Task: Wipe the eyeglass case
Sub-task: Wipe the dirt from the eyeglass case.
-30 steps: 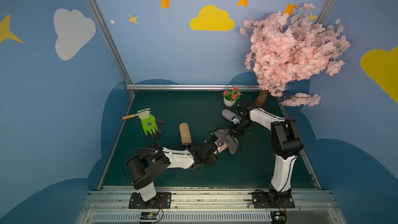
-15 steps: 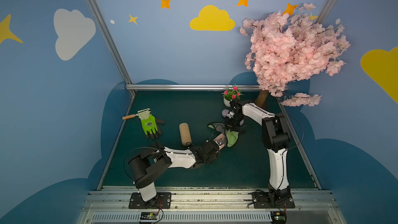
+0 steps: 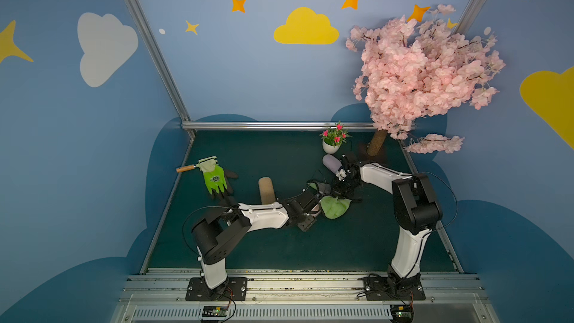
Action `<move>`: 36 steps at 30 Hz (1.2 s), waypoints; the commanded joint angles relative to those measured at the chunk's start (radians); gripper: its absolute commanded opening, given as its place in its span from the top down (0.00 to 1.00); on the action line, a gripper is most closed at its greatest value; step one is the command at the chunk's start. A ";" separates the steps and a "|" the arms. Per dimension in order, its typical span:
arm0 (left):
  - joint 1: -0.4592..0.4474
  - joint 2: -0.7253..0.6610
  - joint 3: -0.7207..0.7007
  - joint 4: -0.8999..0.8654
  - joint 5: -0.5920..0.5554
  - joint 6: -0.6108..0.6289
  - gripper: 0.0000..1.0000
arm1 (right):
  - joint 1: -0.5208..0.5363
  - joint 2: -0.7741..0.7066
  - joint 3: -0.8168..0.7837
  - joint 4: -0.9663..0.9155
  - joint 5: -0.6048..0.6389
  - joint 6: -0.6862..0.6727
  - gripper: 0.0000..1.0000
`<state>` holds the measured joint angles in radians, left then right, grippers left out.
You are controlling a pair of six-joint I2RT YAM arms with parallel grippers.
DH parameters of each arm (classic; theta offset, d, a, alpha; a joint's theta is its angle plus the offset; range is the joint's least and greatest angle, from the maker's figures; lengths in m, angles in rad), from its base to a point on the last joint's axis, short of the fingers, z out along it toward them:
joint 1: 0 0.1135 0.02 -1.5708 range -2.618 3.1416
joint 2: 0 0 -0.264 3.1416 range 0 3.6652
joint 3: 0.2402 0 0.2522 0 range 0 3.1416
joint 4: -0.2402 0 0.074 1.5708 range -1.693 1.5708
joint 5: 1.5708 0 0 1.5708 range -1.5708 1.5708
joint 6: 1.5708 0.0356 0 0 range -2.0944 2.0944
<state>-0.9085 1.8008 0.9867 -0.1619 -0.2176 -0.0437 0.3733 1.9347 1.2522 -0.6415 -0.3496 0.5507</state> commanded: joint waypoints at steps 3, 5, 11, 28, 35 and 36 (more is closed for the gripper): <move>0.035 0.067 0.007 -0.137 0.055 -0.072 0.97 | 0.099 -0.031 -0.076 -0.201 -0.048 0.021 1.00; 0.035 0.074 0.013 -0.139 0.063 -0.070 0.97 | 0.145 -0.039 -0.075 -0.207 -0.071 0.028 1.00; 0.034 0.083 0.016 -0.130 0.084 -0.051 0.97 | 0.317 -0.035 -0.048 -0.236 -0.171 0.037 1.00; -0.009 -0.026 -0.096 -0.012 0.244 0.083 0.97 | 0.024 0.030 0.102 -0.255 0.023 -0.098 1.00; -0.008 -0.021 -0.095 -0.012 0.246 0.084 0.97 | 0.079 0.047 0.099 -0.263 -0.017 -0.091 1.00; -0.009 -0.019 -0.094 -0.011 0.243 0.085 0.97 | 0.120 0.040 0.078 -0.257 -0.041 -0.075 1.00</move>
<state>-0.9016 1.7576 0.9188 -0.0994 -0.0956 0.0383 0.3882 1.9724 1.3617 -0.8864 -0.3351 0.4667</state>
